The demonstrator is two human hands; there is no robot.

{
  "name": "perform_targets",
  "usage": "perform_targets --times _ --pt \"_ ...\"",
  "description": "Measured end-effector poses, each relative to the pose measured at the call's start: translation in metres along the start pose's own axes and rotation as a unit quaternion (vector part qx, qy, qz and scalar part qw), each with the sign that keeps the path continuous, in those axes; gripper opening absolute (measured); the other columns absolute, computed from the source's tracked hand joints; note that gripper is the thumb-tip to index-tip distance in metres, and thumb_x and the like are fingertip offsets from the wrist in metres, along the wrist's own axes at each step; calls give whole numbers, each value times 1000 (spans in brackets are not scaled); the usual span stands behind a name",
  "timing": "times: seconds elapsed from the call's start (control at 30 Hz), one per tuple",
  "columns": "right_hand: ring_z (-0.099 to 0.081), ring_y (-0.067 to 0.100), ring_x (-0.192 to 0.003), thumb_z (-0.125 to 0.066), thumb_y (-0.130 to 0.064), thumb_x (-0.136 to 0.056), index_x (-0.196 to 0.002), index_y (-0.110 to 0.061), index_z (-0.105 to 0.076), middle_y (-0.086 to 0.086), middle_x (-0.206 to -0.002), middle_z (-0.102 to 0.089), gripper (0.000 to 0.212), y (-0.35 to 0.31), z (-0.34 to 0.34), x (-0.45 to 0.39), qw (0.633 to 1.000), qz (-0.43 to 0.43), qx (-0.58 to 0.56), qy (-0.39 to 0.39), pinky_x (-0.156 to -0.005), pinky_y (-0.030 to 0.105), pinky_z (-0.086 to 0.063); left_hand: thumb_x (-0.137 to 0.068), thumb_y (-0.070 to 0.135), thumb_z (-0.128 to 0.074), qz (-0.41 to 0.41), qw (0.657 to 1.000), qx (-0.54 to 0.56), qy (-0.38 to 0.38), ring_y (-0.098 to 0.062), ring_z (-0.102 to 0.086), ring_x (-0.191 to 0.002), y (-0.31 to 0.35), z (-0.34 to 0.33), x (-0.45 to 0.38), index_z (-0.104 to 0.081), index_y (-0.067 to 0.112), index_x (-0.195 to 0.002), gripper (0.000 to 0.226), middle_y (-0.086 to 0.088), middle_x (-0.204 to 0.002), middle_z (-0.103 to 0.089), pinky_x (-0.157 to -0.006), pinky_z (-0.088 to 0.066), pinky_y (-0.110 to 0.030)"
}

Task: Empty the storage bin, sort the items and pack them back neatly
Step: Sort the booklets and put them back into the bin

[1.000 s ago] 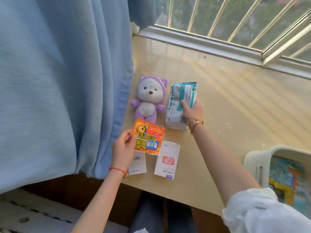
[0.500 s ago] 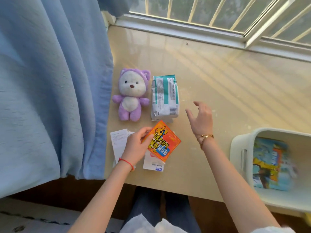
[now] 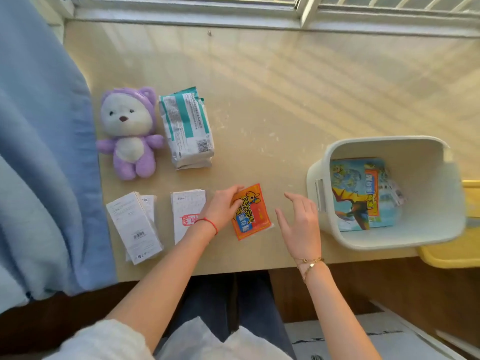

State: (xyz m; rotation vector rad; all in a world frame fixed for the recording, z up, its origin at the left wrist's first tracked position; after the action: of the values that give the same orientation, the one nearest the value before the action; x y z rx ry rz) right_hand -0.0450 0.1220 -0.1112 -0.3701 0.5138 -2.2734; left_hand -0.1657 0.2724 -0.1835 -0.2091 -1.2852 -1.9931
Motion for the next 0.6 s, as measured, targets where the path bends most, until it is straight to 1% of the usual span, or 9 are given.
perform_targets --times 0.07,0.17,0.27,0.33,0.4,0.5,0.6 --pt "-48 16 -113 -61 -27 -88 -123 -12 -55 2 -116 -59 39 3 2 6 1000 -4 -1 -1 -99 20 -34 -91 17 -56 -8 998 -43 49 -21 -58 -115 2 8 0 -51 18 -133 42 -5 -125 -62 -98 -46 -35" --pt "-48 15 -114 -62 -27 -88 -124 -12 -54 2 -117 -60 39 3 10 10 1000 1 -5 4 -99 23 -38 -93 24 -55 -29 990 -81 108 -22 -59 -111 9 26 14 -54 20 -129 37 -5 -120 -63 -92 -49 -39" --pt "-49 15 -114 -62 -27 -88 -125 -13 -54 2 -118 -60 40 -1 24 14 1000 12 -5 7 -100 26 -40 -91 19 -57 -54 983 -84 155 -22 -60 -107 20 44 39 -59 17 -122 31 -5 -115 -65 -90 -49 -38" --pt "-49 16 -114 -63 -26 -87 -125 -13 -54 2 -118 -60 41 -3 38 17 1000 22 -5 11 -100 24 -38 -91 18 -58 -66 976 -99 183 -22 -60 -104 30 53 60 -62 16 -119 29 -4 -113 -66 -88 -49 -34" --pt "-50 15 -114 -64 -26 -87 -125 -13 -55 2 -118 -60 41 -3 53 20 999 29 -5 18 -100 22 -35 -90 18 -59 -74 971 -111 200 -21 -61 -104 42 58 79 -63 17 -117 27 -3 -112 -66 -87 -49 -34" --pt "-50 16 -113 -65 -26 -86 -124 -13 -55 3 -116 -60 41 3 79 25 999 39 -12 27 -99 25 -38 -89 16 -61 -89 964 -126 218 -21 -62 -101 64 58 104 -63 17 -115 27 -3 -108 -67 -85 -51 -35" --pt "-50 18 -113 -65 -24 -86 -123 -11 -56 4 -115 -60 41 25 110 27 998 45 -15 37 -99 26 -38 -89 19 -61 -93 960 -136 227 -17 -61 -98 90 48 121 -63 20 -116 27 0 -106 -67 -86 -51 -34"
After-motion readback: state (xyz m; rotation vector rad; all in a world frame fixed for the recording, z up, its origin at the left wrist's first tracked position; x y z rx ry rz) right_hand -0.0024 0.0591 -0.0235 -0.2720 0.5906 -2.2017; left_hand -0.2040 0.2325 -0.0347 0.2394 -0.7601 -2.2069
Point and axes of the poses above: each hand's wrist, its own x-axis away from the middle knuckle, its own z-axis out of the back of the hand, y = z × x, the point moved 5 cm from there along -x, towards the middle knuckle
